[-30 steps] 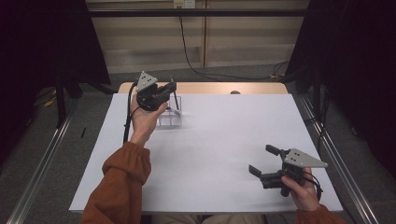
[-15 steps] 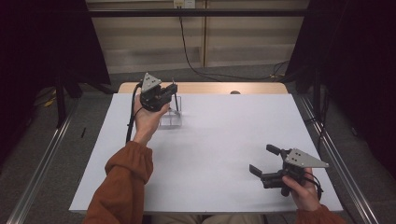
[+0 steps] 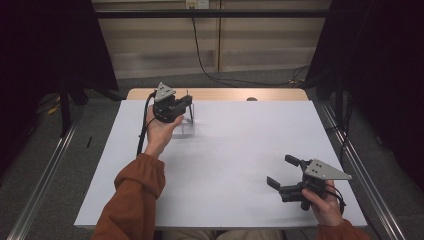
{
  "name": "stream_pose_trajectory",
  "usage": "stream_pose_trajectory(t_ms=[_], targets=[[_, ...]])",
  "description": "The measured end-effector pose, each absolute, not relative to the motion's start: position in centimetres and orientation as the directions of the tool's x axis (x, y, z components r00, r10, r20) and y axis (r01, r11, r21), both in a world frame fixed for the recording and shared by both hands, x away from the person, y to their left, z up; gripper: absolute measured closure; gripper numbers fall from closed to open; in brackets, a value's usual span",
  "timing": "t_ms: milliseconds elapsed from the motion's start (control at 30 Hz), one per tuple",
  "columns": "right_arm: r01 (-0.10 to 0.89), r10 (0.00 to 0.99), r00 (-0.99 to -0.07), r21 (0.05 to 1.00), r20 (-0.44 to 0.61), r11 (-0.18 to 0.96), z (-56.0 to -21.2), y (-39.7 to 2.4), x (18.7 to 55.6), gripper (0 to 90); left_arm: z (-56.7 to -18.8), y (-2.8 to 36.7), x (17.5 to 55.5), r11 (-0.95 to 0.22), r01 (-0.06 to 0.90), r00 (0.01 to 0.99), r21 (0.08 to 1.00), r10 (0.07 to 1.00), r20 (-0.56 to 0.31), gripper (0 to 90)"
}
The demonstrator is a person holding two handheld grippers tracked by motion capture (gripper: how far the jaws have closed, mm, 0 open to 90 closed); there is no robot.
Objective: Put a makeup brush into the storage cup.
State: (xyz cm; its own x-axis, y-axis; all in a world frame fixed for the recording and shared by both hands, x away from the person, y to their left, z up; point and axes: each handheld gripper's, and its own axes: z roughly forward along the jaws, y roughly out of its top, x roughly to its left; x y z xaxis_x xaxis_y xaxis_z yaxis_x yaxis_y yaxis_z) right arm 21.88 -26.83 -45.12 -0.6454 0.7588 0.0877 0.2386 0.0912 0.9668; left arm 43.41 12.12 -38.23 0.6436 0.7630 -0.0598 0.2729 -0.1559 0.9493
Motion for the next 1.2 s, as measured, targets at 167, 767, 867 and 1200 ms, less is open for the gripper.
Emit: stream_pose_trajectory(t_ms=[167, 767, 867, 1200], targets=[[0.239, 0.759, -0.646, 0.967, 0.088, 0.092, -45.1, -26.8, 21.9, 0.0, -38.5, 11.8, 43.4, -0.174, 0.277, 0.649, 0.945, 0.759, -0.051, 85.5], [0.240, 0.759, -0.644, 0.967, 0.091, 0.088, -45.1, -26.8, 21.9, 0.0, -39.5, 11.9, 43.8, -0.170, 0.312, 0.645, 0.935, 0.761, -0.077, 85.2], [0.239, 0.759, -0.644, 0.967, 0.088, 0.090, -45.1, -26.8, 21.9, 0.0, -39.7, 11.9, 43.9, -0.166, 0.325, 0.640, 0.931, 0.763, -0.087, 85.2], [0.238, 0.762, -0.642, 0.967, 0.089, 0.088, -45.1, -26.8, 21.9, 0.0, -40.3, 12.0, 44.3, -0.154, 0.346, 0.638, 0.926, 0.762, -0.111, 82.8]])
